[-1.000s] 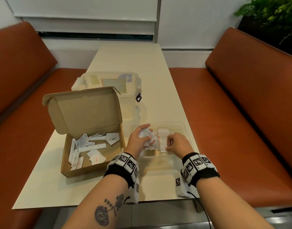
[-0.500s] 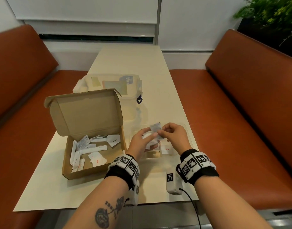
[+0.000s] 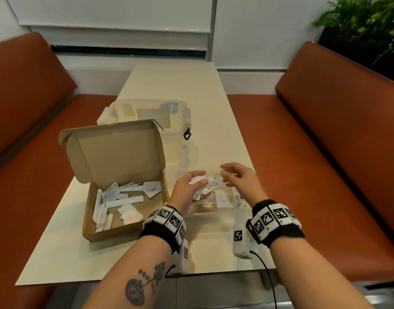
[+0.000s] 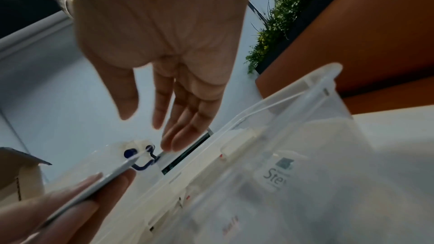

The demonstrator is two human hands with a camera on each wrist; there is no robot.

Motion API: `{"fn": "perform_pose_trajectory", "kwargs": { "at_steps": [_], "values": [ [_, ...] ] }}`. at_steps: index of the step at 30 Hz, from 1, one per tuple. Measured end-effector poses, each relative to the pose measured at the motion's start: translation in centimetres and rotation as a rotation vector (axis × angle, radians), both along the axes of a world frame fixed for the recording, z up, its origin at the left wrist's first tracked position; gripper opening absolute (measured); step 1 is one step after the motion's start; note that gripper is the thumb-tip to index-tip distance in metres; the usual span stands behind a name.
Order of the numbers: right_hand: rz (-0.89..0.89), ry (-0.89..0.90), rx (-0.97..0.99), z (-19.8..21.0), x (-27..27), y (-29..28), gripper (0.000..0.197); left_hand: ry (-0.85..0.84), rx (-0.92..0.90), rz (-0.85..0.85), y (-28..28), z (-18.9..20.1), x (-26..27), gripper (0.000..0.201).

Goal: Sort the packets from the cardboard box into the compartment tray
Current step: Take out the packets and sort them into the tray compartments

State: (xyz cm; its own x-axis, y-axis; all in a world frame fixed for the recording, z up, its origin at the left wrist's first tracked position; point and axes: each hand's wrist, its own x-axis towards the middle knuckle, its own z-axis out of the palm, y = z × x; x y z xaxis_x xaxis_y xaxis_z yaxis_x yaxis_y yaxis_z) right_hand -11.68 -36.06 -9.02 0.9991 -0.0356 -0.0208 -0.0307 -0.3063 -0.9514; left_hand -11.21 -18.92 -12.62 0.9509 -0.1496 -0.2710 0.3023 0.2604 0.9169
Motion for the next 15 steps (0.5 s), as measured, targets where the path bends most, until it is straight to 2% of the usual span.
{"fn": "perform_pose_trajectory", "kwargs": {
  "at_steps": [4, 8, 12, 15],
  "values": [
    [0.02, 0.147, 0.081, -0.2, -0.1, 0.4, 0.019, -0.004, 0.001, -0.012, -0.3, 0.0, -0.3, 0.019],
    [0.055, 0.146, 0.07, -0.4, -0.3, 0.4, 0.014, 0.01, 0.027, 0.002, -0.6, 0.0, -0.3, 0.014],
    [-0.105, 0.134, 0.115, 0.1, 0.2, -1.2, 0.024, 0.038, -0.002, 0.083, -0.4, -0.3, -0.3, 0.011],
    [-0.241, 0.108, -0.043, -0.4, 0.7, -2.8, 0.038, 0.026, -0.038, 0.106, -0.3, -0.5, -0.4, 0.012]
  ]
}}
